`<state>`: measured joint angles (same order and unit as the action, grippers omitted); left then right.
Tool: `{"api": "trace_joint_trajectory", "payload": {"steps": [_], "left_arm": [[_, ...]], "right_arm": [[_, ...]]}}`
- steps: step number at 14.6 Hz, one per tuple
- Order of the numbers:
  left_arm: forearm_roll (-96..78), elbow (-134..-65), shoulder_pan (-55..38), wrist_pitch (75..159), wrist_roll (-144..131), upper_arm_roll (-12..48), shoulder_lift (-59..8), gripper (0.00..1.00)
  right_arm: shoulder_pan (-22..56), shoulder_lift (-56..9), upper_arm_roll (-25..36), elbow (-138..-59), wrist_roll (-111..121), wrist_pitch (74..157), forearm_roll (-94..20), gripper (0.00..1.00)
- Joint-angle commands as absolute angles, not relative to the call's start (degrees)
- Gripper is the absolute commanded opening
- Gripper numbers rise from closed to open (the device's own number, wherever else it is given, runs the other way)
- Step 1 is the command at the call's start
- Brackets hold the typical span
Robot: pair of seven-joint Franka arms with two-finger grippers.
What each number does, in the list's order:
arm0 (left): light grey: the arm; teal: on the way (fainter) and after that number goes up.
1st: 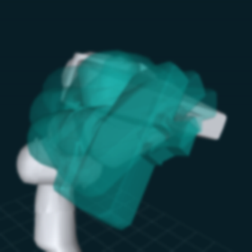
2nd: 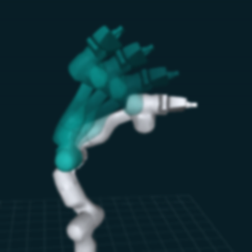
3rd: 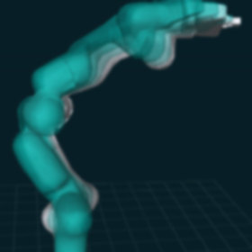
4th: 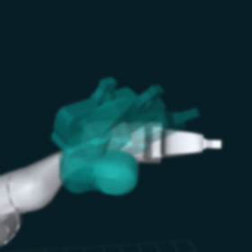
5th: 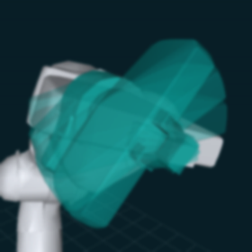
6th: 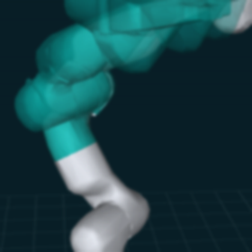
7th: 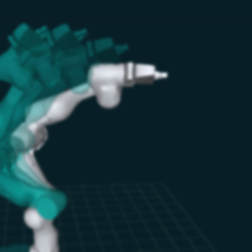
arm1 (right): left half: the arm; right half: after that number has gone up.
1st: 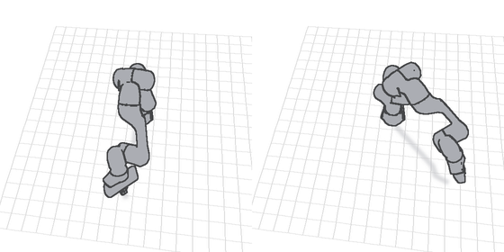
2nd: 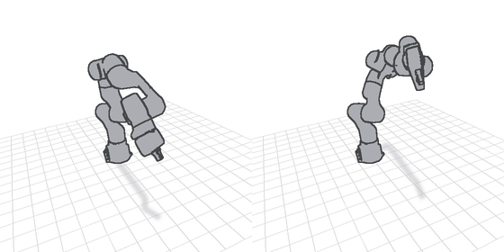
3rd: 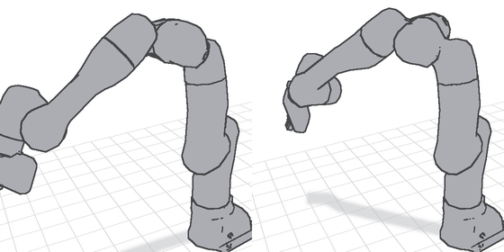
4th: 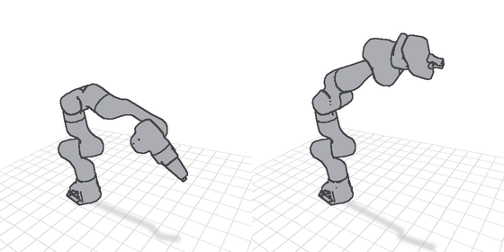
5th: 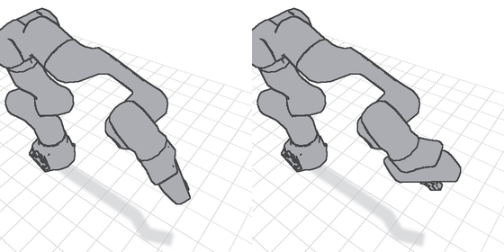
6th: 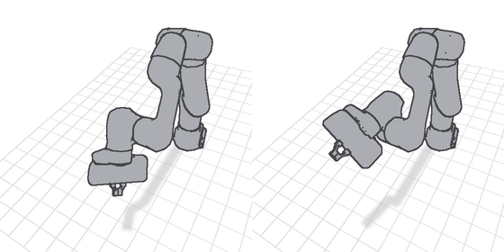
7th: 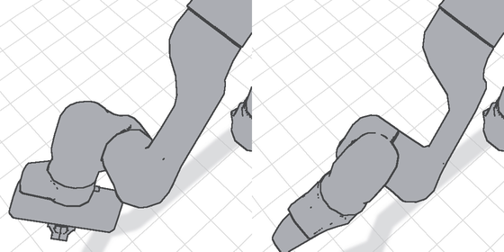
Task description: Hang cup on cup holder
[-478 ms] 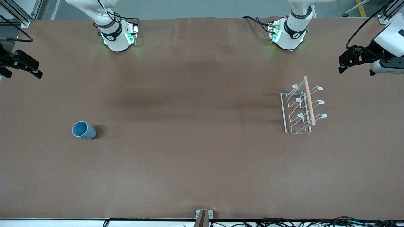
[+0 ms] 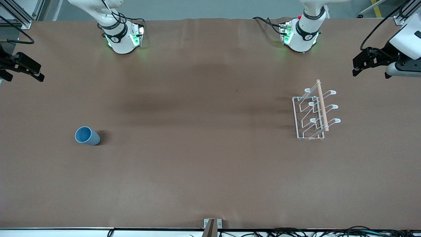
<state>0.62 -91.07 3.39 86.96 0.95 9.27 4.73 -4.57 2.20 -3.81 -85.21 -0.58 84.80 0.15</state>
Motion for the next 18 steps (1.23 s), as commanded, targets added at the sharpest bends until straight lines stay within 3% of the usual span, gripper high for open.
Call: {"api": "trace_joint_trajectory", "payload": {"steps": [1, 9, 18], "left_arm": [[0.00, -90.01, 3.52, 85.96, 2.02, 9.32, 4.58, 1.00], [0.00, -88.24, 3.69, 85.96, 2.02, 9.23, 3.08, 1.00], [-0.09, -88.24, 3.78, 85.96, 2.02, 9.23, 2.81, 1.00]], "right_arm": [[-4.66, 2.37, -3.69, -85.52, -0.97, 84.73, -0.44, 1.00], [-5.01, 0.62, -3.43, -85.78, -0.79, 85.86, -0.44, 1.00], [-9.48, -12.21, -3.16, -88.49, 1.32, 100.00, 0.44, 0.99]]}}
